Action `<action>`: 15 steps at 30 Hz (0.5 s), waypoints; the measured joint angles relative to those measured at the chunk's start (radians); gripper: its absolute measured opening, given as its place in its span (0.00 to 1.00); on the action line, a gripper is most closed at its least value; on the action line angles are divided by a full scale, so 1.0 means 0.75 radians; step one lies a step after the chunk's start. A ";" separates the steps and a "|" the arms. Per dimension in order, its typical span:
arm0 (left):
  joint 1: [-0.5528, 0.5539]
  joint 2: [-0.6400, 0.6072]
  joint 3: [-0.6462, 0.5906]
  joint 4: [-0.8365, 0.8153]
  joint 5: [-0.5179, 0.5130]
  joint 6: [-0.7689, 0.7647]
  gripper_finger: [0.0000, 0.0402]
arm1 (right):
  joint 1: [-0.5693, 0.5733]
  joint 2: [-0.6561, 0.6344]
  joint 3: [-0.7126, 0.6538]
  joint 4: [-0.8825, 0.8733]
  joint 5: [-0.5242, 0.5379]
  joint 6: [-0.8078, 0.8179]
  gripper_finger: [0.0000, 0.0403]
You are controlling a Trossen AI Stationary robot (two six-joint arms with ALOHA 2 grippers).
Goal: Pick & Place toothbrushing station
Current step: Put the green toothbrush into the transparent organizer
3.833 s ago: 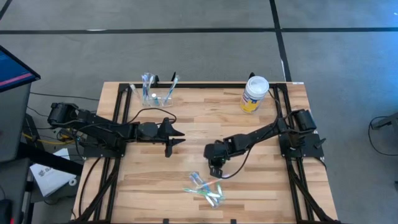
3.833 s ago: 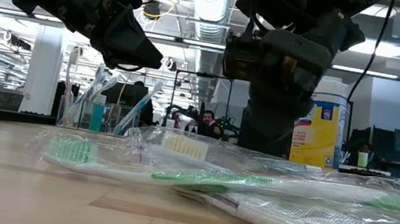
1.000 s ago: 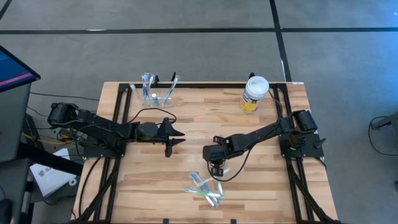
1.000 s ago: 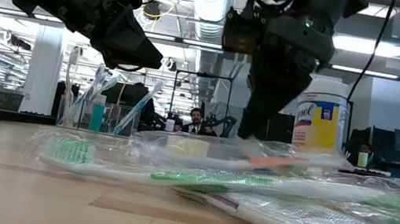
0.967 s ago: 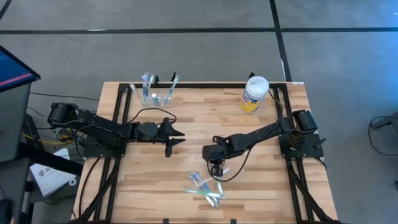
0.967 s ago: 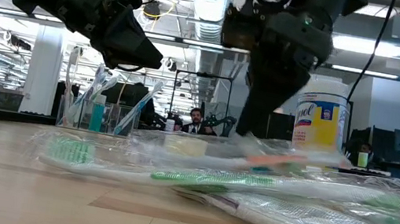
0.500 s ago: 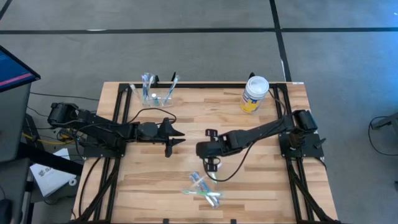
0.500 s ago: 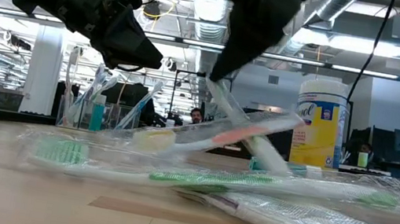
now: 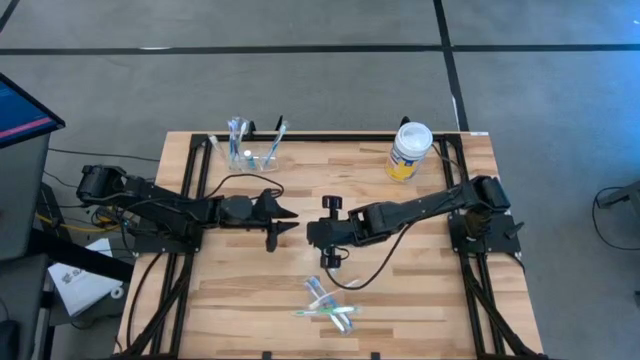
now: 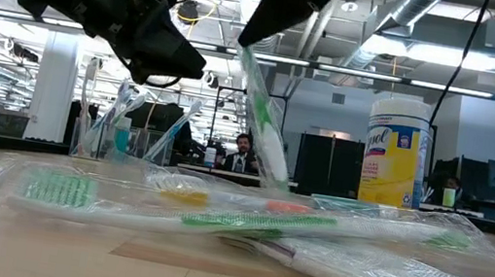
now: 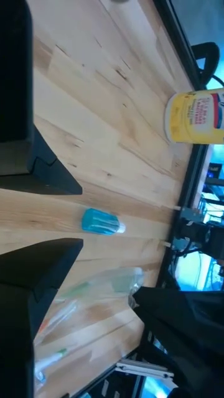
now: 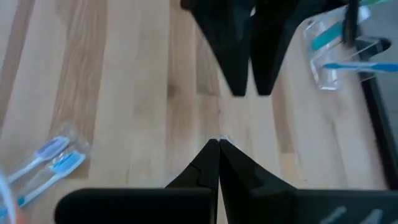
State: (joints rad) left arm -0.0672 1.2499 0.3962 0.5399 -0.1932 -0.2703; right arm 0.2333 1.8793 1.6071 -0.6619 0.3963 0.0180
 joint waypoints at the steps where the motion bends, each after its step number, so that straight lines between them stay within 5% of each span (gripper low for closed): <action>1: 0.000 0.000 0.000 0.007 0.000 0.000 0.29 | 0.000 0.000 0.008 -0.001 0.005 -0.008 0.00; 15: 0.000 0.000 0.000 0.084 0.000 -0.020 0.29 | -0.009 0.000 0.102 0.016 0.086 -0.091 0.00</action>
State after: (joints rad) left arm -0.0672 1.2499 0.3962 0.6025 -0.1932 -0.2855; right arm 0.2268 1.8793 1.6836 -0.6498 0.4604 -0.0500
